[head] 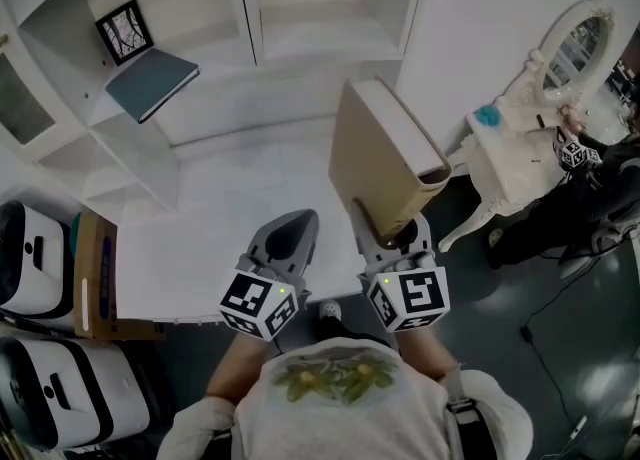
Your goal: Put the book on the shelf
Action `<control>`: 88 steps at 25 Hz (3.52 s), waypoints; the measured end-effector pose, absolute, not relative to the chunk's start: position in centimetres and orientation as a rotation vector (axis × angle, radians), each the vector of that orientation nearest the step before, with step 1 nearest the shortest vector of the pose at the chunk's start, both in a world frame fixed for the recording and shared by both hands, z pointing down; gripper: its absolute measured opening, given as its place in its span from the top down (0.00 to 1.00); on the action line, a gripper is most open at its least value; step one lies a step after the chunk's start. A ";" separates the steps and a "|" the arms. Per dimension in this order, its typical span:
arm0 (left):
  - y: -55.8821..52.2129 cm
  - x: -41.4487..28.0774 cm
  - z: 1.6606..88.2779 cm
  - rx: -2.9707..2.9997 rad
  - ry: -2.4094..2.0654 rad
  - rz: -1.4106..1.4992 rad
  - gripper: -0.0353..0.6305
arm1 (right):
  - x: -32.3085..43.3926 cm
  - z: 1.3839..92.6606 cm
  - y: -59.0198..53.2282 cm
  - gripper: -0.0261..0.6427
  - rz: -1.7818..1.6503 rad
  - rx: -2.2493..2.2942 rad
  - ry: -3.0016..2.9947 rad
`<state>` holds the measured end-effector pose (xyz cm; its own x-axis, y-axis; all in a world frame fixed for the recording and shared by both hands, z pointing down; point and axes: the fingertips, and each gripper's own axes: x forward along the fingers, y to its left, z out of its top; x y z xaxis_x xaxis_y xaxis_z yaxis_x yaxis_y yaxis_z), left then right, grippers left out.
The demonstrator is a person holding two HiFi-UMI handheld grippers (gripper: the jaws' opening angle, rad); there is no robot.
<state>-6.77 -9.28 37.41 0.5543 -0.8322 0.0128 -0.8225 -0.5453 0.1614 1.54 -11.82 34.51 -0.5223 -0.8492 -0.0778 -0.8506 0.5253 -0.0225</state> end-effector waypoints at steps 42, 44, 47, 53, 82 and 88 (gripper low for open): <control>-20.6 -5.9 34.9 2.721 -1.414 -0.124 0.91 | 2.3 25.7 -23.6 0.62 0.302 -1.416 2.491; -20.8 -5.8 35.0 2.719 -1.415 -0.126 0.91 | 2.4 25.3 -23.8 0.62 0.312 -1.411 2.484; -21.1 -5.6 35.1 2.716 -1.416 -0.125 0.91 | 2.4 24.8 -24.2 0.62 0.326 -1.403 2.478; -21.1 -5.8 35.2 2.705 -1.427 -0.123 0.90 | 2.2 23.8 -24.9 0.62 0.350 -1.408 2.463; -21.9 -7.2 35.7 2.685 -1.448 -0.112 0.91 | 0.7 20.7 -29.3 0.62 0.335 -1.517 2.474; -22.2 -7.2 35.9 2.677 -1.448 -0.109 0.91 | 0.6 20.7 -29.8 0.62 0.321 -1.525 2.475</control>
